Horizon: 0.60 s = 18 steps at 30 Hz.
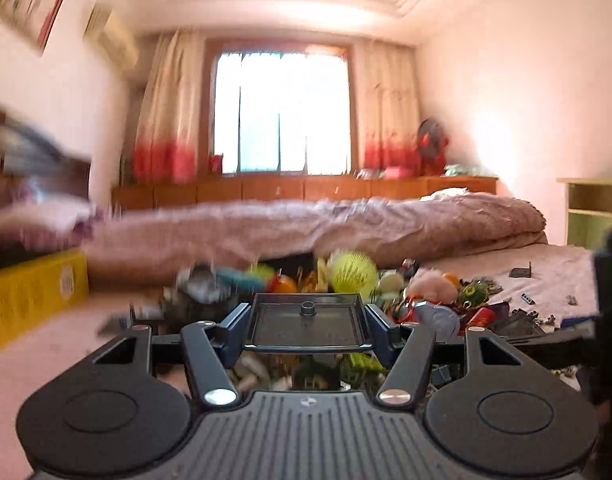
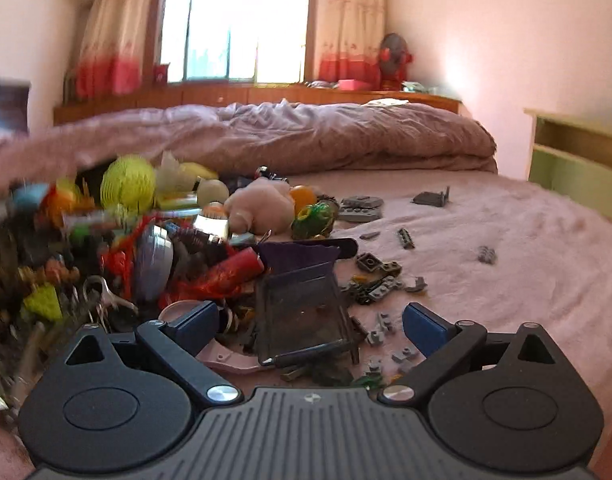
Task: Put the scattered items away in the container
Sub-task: 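Grasp a dark square plastic tray with the left tool and lift it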
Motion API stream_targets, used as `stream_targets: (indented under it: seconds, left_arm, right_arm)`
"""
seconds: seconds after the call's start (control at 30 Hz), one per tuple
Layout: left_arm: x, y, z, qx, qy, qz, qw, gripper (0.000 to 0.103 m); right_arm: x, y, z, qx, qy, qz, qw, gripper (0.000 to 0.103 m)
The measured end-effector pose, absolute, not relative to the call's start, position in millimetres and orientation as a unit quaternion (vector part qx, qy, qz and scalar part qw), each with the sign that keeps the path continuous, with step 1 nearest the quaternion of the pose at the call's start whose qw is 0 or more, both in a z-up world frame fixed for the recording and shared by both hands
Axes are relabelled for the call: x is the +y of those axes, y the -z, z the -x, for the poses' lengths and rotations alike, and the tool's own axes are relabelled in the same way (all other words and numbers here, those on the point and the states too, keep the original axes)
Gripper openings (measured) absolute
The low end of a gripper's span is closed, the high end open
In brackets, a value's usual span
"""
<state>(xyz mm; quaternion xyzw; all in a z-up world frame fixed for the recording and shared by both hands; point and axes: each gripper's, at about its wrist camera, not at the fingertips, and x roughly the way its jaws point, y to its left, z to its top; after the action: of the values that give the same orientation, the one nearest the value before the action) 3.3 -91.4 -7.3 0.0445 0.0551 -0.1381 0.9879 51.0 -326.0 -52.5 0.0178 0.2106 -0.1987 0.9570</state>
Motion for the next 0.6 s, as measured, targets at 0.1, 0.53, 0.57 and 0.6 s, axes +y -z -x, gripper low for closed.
stream_targets:
  seconds: [0.1,0.53,0.57,0.6]
  left_arm:
    - [-95.8,7.0,1.4,0.043,0.157,-0.055,0.985,0.063]
    - [-96.8,16.8,-8.6,0.077,0.176,-0.052,0.98,0.063]
    - [-95.4,16.2,-8.8,0.074,0.173,-0.046,0.981,0.063]
    - [-93.7,15.5,-8.9,0.073,0.172,-0.041,0.981,0.063]
  right_arm:
    - [-338.9,50.5,-54.1,0.222,0.199,-0.057,0.953,0.094]
    - [-373.5,6.0,-31.1,0.13,0.103,-0.147,0.975,0.046]
    - [-375.6,2.0,-29.3,0.12,0.085,-0.155,0.977,0.046]
    - [-381.8,0.7,-32.4,0.133,0.052,-0.187,0.972,0.046]
